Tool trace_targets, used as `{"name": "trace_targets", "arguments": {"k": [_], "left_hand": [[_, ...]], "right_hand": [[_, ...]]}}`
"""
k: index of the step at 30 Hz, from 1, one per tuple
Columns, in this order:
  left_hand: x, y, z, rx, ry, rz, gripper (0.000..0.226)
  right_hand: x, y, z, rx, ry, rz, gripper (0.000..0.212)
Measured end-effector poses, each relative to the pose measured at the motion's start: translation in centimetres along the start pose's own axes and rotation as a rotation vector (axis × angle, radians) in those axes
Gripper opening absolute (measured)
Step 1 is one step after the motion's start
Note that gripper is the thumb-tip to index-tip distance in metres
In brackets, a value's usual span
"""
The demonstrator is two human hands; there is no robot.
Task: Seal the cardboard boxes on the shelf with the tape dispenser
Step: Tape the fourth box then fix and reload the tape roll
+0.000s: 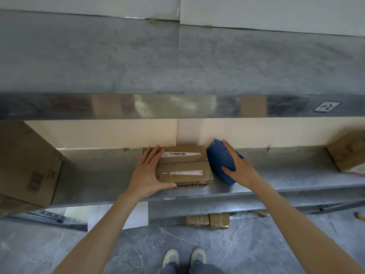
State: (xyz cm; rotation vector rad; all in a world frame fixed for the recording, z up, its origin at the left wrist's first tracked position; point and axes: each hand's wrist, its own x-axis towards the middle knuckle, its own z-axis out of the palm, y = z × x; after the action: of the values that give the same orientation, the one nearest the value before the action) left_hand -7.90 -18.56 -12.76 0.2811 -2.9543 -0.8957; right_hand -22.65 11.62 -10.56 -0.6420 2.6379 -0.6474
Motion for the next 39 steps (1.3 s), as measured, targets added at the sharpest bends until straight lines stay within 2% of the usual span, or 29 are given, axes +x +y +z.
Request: {"name": "trace_targets", "arguments": {"k": [3,5,7,9,12,15,23,27,30,33,36,39], "left_hand": [[0.0,0.0,0.0,-0.007,0.010,-0.005,0.123],[-0.1,-0.1,-0.1,-0.004,0.010,-0.002,0.123],[-0.3,-0.1,0.0,-0.003,0.012,0.003,0.123],[-0.8,-0.1,0.2,0.003,0.024,0.010,0.123],[-1.3,-0.1,0.3,0.007,0.040,0.029,0.123],[-1.6,-0.2,0.4,0.017,0.054,0.061,0.122],[-1.8,-1.0,0.7,0.159,0.064,0.203,0.117],[-1.8,-1.2,0.3,0.274,0.050,0.333,0.102],[-1.7,-1.4,0.2,0.325,-0.013,0.350,0.097],[-1.7,-1.4,0.2,0.359,-0.062,0.326,0.098],[-1.9,-1.0,0.2,0.342,-0.032,0.297,0.098],[-2.0,-0.4,0.3,0.249,0.016,0.180,0.116]], "right_hand": [[-1.0,-0.4,-0.7,0.015,0.081,0.041,0.089],[-1.6,-0.8,-1.3,-0.036,0.206,0.056,0.082],[-2.0,-1.5,-1.5,-0.128,0.326,-0.020,0.071],[-1.9,-2.9,-1.3,-0.124,0.364,-0.139,0.060],[-1.4,-5.6,0.5,0.017,0.249,-0.307,0.050],[-0.4,-7.6,3.2,0.080,0.062,-0.386,0.051],[1.0,-6.9,5.7,-0.098,-0.034,-0.454,0.059],[1.0,-6.8,5.3,-0.321,-0.077,-0.570,0.058],[1.1,-6.8,4.9,-0.433,-0.134,-0.633,0.059],[1.3,-6.8,4.9,-0.484,-0.166,-0.641,0.059],[1.2,-6.8,4.9,-0.471,-0.154,-0.616,0.060],[1.2,-7.0,5.1,-0.375,-0.125,-0.495,0.070]]}}
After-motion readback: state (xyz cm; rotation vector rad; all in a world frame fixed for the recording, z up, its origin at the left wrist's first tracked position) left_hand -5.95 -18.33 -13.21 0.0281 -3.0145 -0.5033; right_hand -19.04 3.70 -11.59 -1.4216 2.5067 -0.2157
